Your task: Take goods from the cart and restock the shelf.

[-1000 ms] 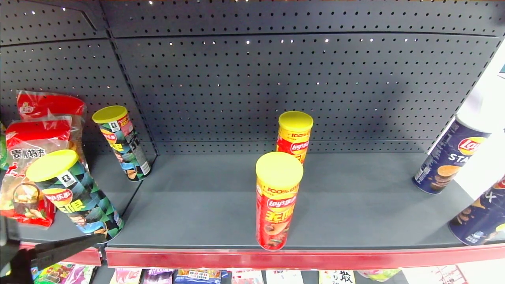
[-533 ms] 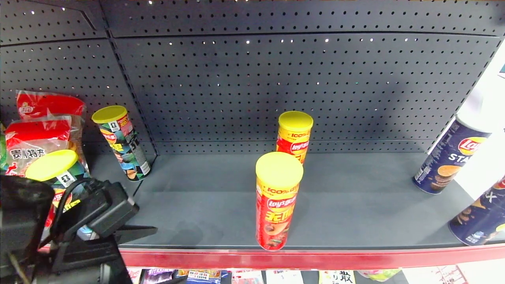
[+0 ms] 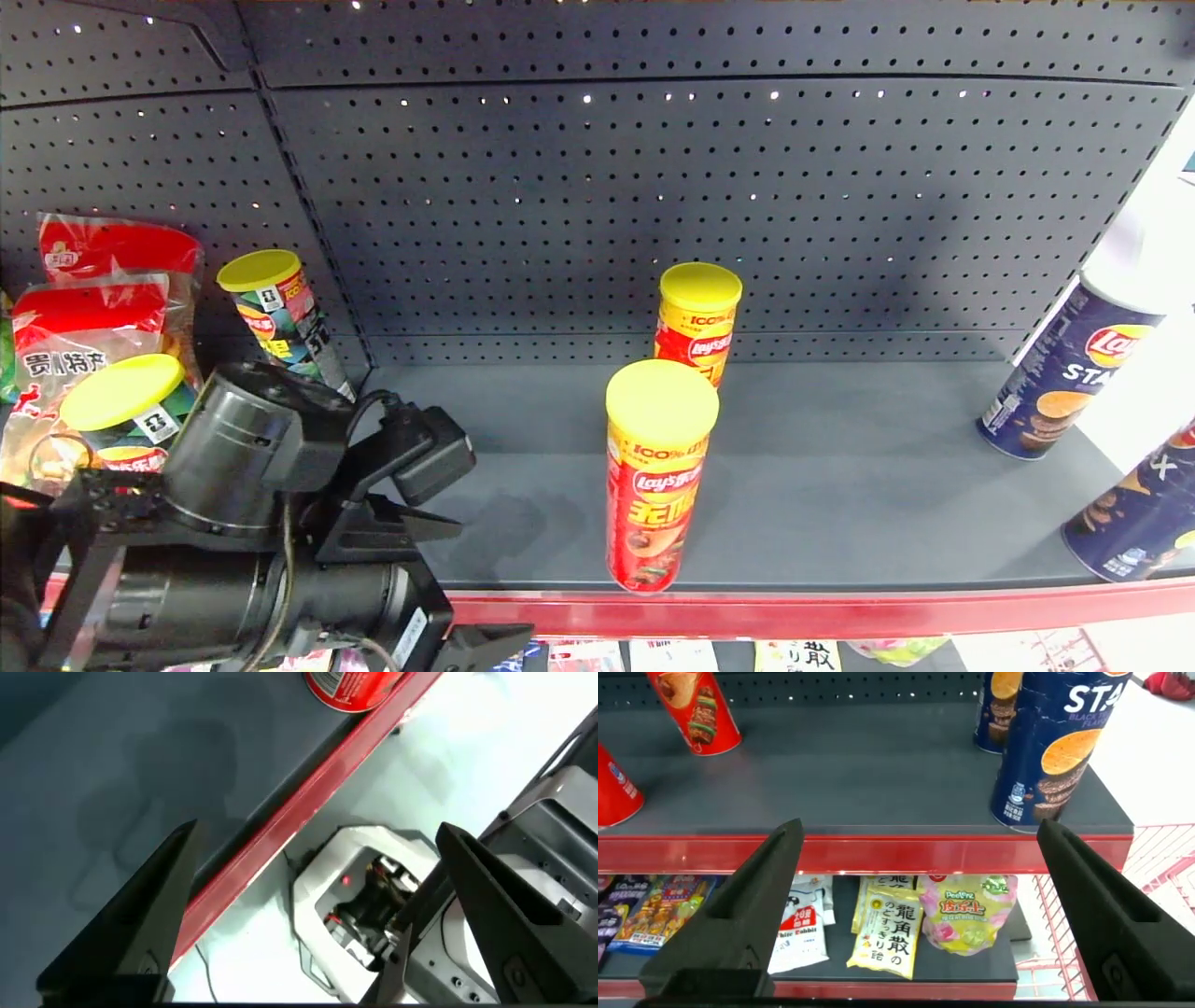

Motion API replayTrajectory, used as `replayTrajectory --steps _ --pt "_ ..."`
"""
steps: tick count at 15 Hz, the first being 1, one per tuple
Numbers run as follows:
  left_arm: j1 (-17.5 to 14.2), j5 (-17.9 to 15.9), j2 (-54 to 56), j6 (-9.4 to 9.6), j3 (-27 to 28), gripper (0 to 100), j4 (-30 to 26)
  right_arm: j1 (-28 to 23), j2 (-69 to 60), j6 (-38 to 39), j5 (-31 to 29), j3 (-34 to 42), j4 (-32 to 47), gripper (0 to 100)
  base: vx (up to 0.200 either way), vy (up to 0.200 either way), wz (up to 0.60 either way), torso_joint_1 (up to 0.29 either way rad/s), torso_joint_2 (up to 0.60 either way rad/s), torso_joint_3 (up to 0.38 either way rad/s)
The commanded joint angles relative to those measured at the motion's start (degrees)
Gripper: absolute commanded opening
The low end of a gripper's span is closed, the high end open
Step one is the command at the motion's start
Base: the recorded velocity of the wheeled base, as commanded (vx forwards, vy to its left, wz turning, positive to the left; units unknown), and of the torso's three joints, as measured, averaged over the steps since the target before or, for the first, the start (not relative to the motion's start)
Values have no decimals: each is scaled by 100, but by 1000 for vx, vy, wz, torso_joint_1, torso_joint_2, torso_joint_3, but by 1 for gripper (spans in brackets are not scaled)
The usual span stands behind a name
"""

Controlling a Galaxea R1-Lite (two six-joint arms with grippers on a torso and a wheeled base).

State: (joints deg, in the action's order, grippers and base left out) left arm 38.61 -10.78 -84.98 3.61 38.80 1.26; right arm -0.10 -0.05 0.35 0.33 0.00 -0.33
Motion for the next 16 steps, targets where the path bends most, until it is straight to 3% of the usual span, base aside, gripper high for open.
replayTrajectory --steps 1,10,16 --pt "42 5 -414 0 136 100 15 1 5 0 2 0 -2 100 0 0 0 0 0 0" --pt "86 260 -1416 26 620 100 129 1 5 0 2 0 -2 100 0 0 0 0 0 0" --pt "68 744 -1864 35 1042 100 182 1 5 0 2 0 -2 100 0 0 0 0 0 0"
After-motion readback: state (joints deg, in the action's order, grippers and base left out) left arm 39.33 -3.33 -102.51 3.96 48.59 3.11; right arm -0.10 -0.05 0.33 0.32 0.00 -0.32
